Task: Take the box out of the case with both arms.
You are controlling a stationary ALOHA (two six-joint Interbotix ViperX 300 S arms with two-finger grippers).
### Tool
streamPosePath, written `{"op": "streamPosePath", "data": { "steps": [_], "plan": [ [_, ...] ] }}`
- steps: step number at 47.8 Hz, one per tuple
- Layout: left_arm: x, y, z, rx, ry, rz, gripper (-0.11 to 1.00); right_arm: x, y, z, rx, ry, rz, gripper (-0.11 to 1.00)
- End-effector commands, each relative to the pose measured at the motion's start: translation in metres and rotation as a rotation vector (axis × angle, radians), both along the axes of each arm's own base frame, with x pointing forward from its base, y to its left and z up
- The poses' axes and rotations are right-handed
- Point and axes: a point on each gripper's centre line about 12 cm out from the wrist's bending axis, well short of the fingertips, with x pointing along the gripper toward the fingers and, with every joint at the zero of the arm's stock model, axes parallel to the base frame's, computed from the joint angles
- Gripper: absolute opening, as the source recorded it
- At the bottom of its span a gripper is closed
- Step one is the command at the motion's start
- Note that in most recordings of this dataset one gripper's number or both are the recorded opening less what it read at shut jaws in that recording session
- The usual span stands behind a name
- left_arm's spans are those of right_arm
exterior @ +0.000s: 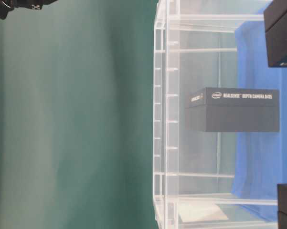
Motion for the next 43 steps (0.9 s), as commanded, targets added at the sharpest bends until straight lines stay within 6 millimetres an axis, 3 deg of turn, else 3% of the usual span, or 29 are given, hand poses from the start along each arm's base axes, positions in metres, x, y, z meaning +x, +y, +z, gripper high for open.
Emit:
{"op": "streamPosePath", "data": {
  "steps": [1,43],
  "plan": [
    [-0.0023,-0.0021,0.0055,0.008,-0.022,-0.003,0.89,-0.0011,-0.0006,0.0050,-0.010,-0.019,-0.002,0.89],
    [-0.0046,-0.0030,0.0029,0.008,-0.021,-0.001,0.89,0.0007,0.0027,0.0039,0.018,-0.028,0.002,0.89]
  ]
}}
